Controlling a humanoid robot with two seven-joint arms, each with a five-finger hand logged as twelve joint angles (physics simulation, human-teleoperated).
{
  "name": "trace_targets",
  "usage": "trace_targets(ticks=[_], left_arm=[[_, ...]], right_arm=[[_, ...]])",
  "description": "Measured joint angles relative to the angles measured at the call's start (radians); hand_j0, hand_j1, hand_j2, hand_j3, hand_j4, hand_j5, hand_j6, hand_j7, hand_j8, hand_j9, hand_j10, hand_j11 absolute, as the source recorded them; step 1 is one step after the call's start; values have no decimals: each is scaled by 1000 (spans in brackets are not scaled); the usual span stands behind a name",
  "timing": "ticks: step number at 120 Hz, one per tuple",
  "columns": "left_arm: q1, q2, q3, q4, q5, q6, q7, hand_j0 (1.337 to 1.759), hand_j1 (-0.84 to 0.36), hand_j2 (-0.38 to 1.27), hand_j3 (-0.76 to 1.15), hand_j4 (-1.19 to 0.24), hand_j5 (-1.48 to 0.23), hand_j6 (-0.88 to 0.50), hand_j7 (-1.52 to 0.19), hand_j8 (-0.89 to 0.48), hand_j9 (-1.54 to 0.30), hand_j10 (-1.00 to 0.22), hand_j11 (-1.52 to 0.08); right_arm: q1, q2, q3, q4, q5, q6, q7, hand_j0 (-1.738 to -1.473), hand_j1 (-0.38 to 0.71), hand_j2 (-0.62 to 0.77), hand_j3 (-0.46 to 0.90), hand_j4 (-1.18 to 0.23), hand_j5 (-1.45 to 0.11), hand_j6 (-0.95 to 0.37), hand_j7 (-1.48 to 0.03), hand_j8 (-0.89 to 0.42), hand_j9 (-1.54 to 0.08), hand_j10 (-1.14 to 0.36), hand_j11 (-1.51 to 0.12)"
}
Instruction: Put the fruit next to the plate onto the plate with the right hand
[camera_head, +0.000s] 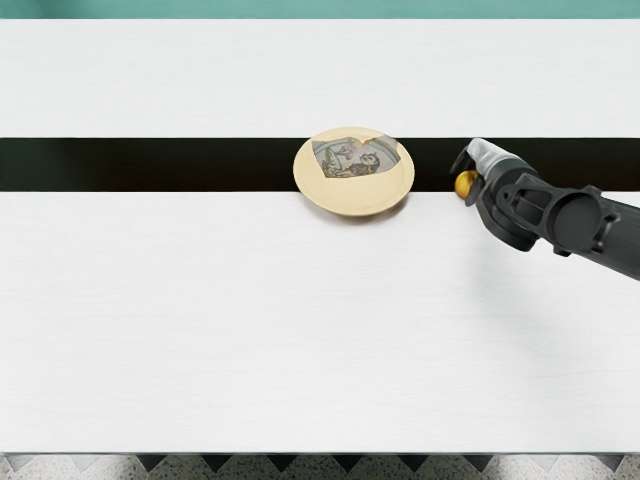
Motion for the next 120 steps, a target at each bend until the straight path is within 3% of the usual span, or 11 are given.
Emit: trace_targets(ticks=[25,63,120], left_arm=[[0,0,0,0,0,0,0,1658,326,4,0,-19,-25,-19,-25,-19,-25,-19,-25],[0,0,0,0,0,0,0,1658,326,4,0,-19,-25,-19,-25,-19,-25,-19,-25],[0,0,0,0,0,0,0,1658,326,4,0,-19,-25,-19,-25,-19,-25,-19,-25]], right_arm=[[-4,-7,36,0,0,33,0,-1653,285,99,0,-636,-814,-363,-821,-339,-835,-526,-851],[33,-3,77,0,6,58,-1,-1656,277,290,0,-656,-883,-441,-867,-402,-883,-605,-886],[81,54,177,0,6,78,-1,-1657,290,327,0,-655,-897,-443,-873,-406,-876,-612,-882]])
